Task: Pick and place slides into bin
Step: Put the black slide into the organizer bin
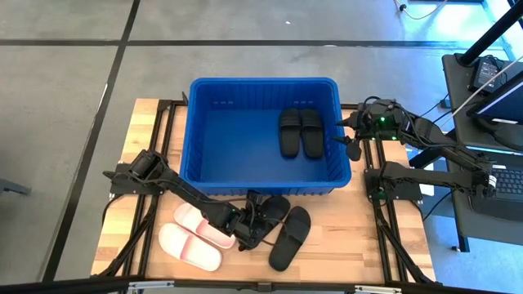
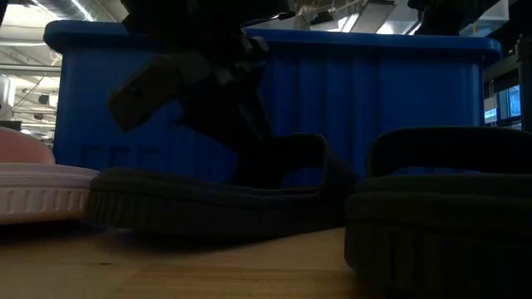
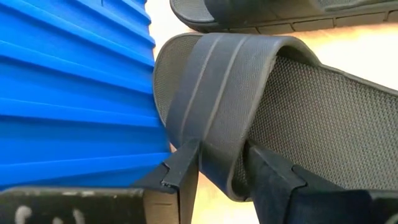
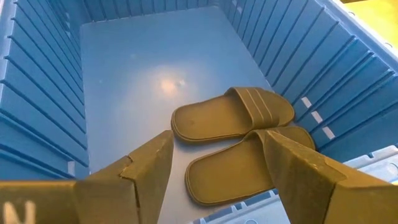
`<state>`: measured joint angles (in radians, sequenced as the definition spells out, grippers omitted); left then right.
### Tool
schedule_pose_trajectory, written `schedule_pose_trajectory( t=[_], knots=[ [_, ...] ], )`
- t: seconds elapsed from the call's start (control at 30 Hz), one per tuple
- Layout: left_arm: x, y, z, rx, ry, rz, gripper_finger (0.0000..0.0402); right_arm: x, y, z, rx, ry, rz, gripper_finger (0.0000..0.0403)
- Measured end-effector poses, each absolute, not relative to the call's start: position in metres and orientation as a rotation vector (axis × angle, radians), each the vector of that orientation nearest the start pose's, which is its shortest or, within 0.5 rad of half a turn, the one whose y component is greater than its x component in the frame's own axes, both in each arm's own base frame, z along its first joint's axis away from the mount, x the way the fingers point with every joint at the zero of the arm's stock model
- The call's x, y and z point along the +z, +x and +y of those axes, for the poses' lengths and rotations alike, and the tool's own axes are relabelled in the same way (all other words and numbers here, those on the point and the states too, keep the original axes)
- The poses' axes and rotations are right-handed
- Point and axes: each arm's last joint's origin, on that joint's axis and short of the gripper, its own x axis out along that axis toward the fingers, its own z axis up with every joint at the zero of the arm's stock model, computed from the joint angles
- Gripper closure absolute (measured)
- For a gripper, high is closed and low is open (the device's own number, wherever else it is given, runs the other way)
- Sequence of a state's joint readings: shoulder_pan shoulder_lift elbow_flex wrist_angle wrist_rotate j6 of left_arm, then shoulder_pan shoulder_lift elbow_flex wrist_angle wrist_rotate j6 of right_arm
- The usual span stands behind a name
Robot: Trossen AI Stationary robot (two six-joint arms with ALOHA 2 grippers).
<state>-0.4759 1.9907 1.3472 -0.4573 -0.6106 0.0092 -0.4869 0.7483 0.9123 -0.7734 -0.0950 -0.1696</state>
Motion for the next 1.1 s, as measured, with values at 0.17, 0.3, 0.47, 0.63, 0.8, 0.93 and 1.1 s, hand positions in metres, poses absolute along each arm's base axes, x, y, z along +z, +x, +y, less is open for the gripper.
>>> schedule_pose_trajectory(
  t=[0.17, 0.3, 0.47, 0.63, 0.8, 0.93, 1.1],
  knots=[
    [0.164, 0.364, -0.169, 0.117, 0.576, 0.941, 0.0305, 0.327, 0.123, -0.062, -0.328, 0.014, 0.619, 0.0152],
    [0.164, 0.364, -0.169, 0.117, 0.577, 0.940, 0.0342, 0.327, 0.123, -0.062, -0.327, 0.014, 0.620, 0.0152],
    [0.164, 0.364, -0.170, 0.107, 0.562, 0.942, 0.0391, 0.327, 0.123, -0.062, -0.327, 0.014, 0.620, 0.0152],
    [0.170, 0.363, -0.171, 0.064, 0.456, 0.949, 0.0393, 0.327, 0.123, -0.062, -0.322, -0.006, 0.623, 0.0152],
    [0.198, 0.354, -0.169, 0.011, 0.328, 0.928, 0.0396, 0.328, 0.123, -0.062, -0.322, -0.012, 0.612, 0.0152],
    [0.228, 0.343, -0.164, -0.043, 0.174, 0.908, 0.0398, 0.328, 0.124, -0.062, -0.316, -0.035, 0.611, 0.0152],
    [0.268, 0.329, -0.151, -0.030, -0.018, 0.836, 0.0399, 0.329, 0.124, -0.063, -0.341, -0.048, 0.605, 0.0152]
  ],
)
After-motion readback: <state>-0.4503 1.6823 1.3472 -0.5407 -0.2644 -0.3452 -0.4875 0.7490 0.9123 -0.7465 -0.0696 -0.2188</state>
